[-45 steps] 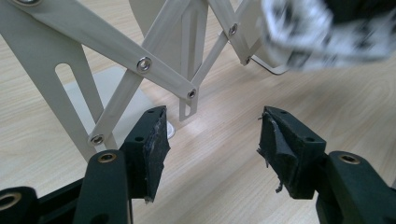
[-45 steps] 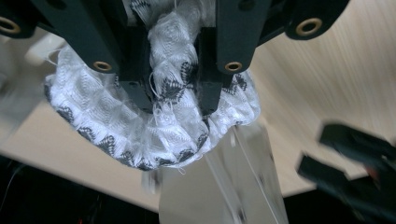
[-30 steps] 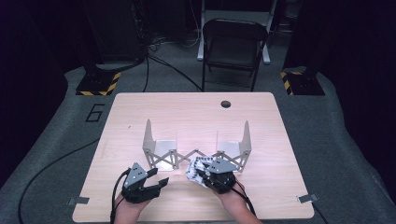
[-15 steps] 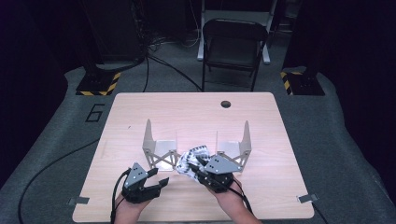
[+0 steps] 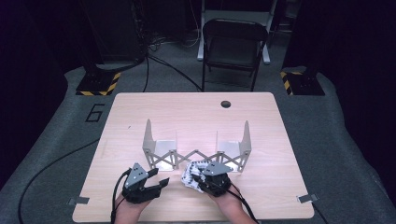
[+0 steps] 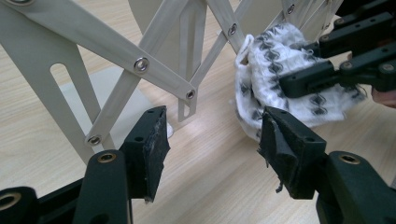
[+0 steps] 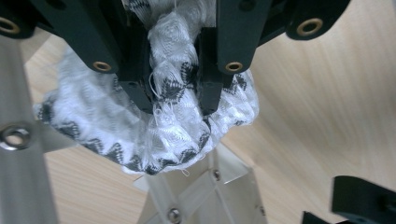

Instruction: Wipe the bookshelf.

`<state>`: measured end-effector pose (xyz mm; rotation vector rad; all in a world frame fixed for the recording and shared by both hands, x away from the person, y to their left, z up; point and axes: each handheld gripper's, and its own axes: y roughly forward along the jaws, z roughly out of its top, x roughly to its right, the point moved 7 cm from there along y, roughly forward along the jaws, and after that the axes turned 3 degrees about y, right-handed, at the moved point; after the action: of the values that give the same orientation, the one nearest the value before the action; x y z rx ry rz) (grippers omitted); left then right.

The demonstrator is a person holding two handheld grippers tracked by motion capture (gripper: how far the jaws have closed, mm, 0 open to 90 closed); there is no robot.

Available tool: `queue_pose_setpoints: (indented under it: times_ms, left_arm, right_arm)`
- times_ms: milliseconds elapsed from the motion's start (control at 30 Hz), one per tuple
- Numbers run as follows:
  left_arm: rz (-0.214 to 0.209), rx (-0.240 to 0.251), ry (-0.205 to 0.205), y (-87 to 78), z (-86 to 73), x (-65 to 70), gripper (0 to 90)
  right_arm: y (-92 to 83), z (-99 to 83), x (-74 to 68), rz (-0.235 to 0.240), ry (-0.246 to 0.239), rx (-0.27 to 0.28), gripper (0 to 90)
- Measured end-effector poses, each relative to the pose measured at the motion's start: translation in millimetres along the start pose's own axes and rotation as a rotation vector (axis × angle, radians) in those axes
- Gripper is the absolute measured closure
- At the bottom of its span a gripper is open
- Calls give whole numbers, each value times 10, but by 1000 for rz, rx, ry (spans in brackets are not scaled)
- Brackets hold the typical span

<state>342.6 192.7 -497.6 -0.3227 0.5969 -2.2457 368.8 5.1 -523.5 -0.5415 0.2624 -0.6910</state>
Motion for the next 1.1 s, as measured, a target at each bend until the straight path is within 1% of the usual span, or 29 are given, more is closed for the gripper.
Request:
queue_pose_setpoints:
  times_ms: [33, 100, 167, 200, 233, 267, 333, 400, 433, 467, 500, 600, 633, 667, 767, 800, 833, 867, 967, 1000, 1033, 1067, 1100]
  left_arm:
    - [9, 11, -2, 12, 4, 3, 414]
    - [3, 8, -6, 16, 1, 17, 414]
    - [1, -4, 16, 12, -1, 10, 414]
    - [11, 10, 6, 22, 3, 15, 414]
    - [11, 11, 1, 23, 1, 19, 414]
    - [0, -5, 15, 13, -4, 7, 413]
    - [5, 4, -2, 25, -6, 11, 414]
    - [-2, -3, 0, 22, -7, 17, 414]
    - [4, 5, 3, 32, -4, 20, 414]
    - [3, 5, -1, 35, -6, 29, 413]
    - [1, 1, 5, 35, -7, 30, 412]
    - [-2, -2, 0, 54, -13, 48, 408]
    - [4, 0, 10, 62, -10, 45, 407]
    - [-5, 0, 2, 73, -7, 56, 405]
    - [-21, 5, -1, 119, 12, 100, 398]
    - [-35, -2, 2, 133, 17, 124, 394]
    - [-36, 3, 9, 158, 26, 144, 392]
    - [-51, -7, 9, 176, 30, 172, 390]
    - [-72, -17, 31, 252, 37, 255, 389]
    - [-75, -20, 42, 282, 38, 279, 389]
    - [-89, -26, 53, 307, 37, 307, 389]
    - [-99, -30, 55, 336, 35, 340, 389]
    - [-105, -33, 70, 366, 36, 359, 389]
  right_arm:
    - [1, -17, -27, 10, -12, -6, 702]
    - [16, -68, -73, 23, -8, -26, 697]
    - [55, -135, -91, 29, 5, -57, 693]
    - [71, -159, -96, 35, 15, -59, 691]
    - [74, -178, -102, 43, 18, -69, 687]
    - [83, -193, -109, 48, 23, -69, 685]
    - [91, -219, -137, 68, 28, -80, 677]
    - [99, -249, -168, 85, 23, -104, 662]
    - [108, -255, -174, 93, 25, -105, 652]
    - [117, -263, -179, 90, 36, -101, 638]
    - [111, -272, -175, 96, 35, -111, 615]
    - [98, -278, -168, 112, 68, -114, 539]
    - [81, -274, -163, 111, 68, -114, 521]
    - [52, -264, -165, 114, 71, -106, 511]
    - [-79, -212, -151, 119, 69, -52, 490]
    - [-125, -193, -149, 119, 79, -36, 484]
    - [-172, -179, -141, 125, 78, -23, 479]
    - [-208, -157, -129, 118, 81, 4, 479]
    - [-332, -156, -73, 98, 74, 30, 480]
    - [-364, -158, -57, 88, 85, 38, 480]
    - [-396, -164, -34, 83, 80, 45, 480]
    - [-424, -167, -11, 76, 85, 54, 480]
    - [-447, -170, 18, 67, 88, 68, 480]
